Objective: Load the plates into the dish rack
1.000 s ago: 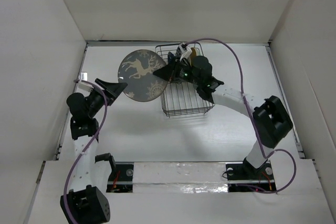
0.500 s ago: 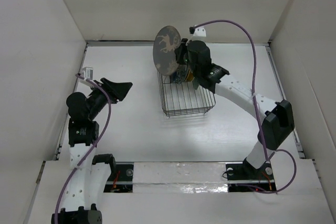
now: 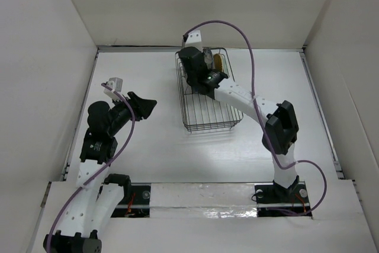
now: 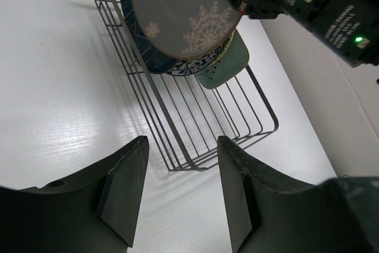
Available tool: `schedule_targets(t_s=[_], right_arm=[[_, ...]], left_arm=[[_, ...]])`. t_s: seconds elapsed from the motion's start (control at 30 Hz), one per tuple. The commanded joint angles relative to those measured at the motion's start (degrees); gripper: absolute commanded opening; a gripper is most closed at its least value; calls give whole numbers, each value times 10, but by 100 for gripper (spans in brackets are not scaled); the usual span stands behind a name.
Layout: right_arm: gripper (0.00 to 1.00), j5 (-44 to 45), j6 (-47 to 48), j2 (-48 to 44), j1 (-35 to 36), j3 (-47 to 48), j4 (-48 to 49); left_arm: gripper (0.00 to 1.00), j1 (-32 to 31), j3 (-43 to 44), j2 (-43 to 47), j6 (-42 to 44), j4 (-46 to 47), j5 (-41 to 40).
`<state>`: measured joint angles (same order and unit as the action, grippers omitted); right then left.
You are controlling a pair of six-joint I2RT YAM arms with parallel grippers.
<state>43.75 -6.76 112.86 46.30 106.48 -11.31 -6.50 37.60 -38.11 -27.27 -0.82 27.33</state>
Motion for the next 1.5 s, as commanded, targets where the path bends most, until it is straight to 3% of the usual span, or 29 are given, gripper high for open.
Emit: schedule_targets(t_s=[0.0,0.43,0.97,1.1,1.3,1.47], right_arm=[[0,82,42,3,10,66,41],[0,183,261,72,60,138,124],[0,157,133,117,49,124,45],[0,207,128,126,61,118,61],[0,309,157,101,67,86,147],[0,375,247,57,72,5,354]], left_arm=[[46,-14,34,9,36,-9,-27],[44,-14,30,15,35,-11,-23],[43,-14,32,15,36,-17,-31],[42,-14,34,14,37,-20,-32],[41,-14,34,10,35,-18,-30],[41,-14,34,5,35,-18,-27]])
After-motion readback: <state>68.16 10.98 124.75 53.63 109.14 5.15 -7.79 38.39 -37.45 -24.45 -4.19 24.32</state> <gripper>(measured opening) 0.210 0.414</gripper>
